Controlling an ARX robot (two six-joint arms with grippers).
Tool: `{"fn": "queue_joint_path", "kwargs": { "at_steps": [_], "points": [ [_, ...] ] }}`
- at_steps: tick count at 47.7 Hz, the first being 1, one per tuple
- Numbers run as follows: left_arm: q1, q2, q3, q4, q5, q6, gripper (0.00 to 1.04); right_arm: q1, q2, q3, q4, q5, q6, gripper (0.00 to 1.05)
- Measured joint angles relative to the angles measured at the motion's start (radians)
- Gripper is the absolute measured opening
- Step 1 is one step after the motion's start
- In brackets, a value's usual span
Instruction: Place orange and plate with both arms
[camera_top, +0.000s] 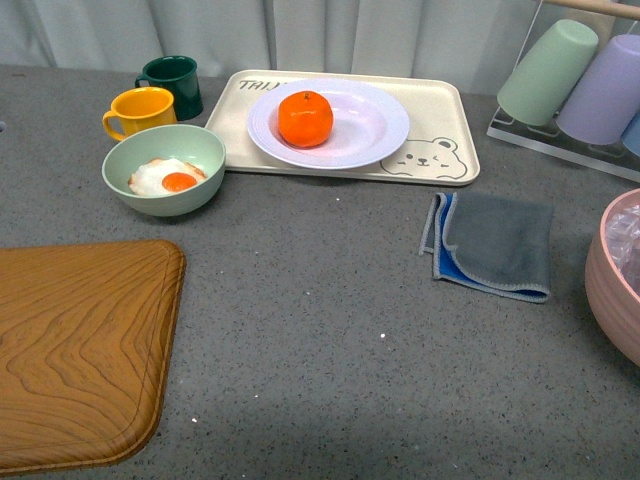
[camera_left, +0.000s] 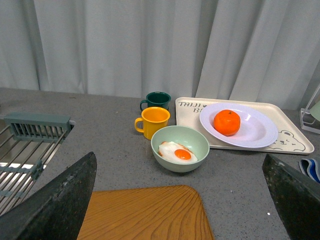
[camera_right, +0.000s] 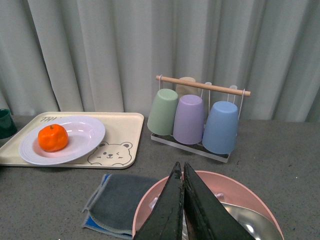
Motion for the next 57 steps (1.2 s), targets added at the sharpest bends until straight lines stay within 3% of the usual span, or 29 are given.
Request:
{"fn": "queue_joint_path", "kwargs": {
  "at_steps": [38,44,57],
  "points": [
    [0.000,0.000,0.000,0.000,0.000,0.000,0.98,0.000,-0.223,0.000,-0.220,0.000,0.000,0.01],
    [0.000,0.000,0.000,0.000,-0.001,0.000,0.98,0.000,-0.376,0.001,-0.393,-0.002,0.000,0.01],
    [0.000,0.000,0.000,-0.001,0.000,0.000,0.98,0.000,-0.393,0.001,-0.398,-0.003,-0.001,0.02]
  ]
}}
